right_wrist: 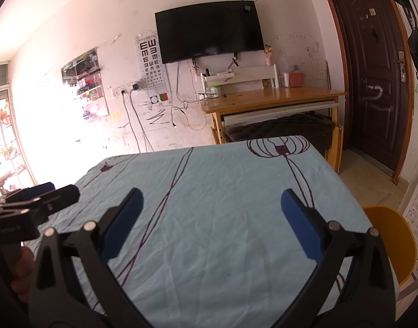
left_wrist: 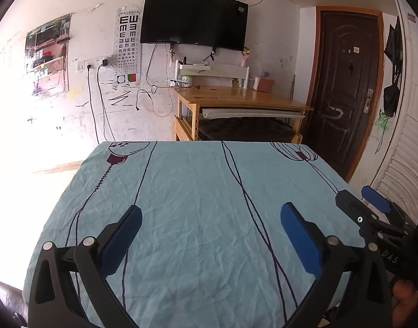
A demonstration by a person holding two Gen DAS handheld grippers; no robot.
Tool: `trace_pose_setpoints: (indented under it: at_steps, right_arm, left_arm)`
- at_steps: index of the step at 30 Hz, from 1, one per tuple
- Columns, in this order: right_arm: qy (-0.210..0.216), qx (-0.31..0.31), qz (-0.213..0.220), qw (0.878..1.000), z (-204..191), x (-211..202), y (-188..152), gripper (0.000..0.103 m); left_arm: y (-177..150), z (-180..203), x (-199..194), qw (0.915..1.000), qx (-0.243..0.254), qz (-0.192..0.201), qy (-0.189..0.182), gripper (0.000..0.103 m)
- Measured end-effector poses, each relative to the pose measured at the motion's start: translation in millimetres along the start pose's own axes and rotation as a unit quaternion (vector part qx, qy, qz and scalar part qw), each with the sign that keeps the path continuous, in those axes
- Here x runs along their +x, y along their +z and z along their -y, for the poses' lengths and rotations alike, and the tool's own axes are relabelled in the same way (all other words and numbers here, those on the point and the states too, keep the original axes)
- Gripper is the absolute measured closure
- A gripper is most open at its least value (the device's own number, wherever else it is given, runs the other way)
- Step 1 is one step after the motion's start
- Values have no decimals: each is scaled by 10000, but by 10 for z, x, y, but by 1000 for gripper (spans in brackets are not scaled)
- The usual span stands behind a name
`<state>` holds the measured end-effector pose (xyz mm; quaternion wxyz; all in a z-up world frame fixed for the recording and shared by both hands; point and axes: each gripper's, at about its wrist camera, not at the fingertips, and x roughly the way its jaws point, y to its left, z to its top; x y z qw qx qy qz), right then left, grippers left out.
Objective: Collect trash
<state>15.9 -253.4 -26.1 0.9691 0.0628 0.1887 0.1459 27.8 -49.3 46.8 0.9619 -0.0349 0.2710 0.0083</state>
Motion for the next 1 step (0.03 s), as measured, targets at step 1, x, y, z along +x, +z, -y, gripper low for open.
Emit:
trace_pose_setpoints:
  at_steps: [1]
  right_arm:
    - [-1, 2, 4, 10000, -1, 0, -2, 6]
  left_arm:
    - [0, -1, 1, 10000, 2, -2, 6, 7]
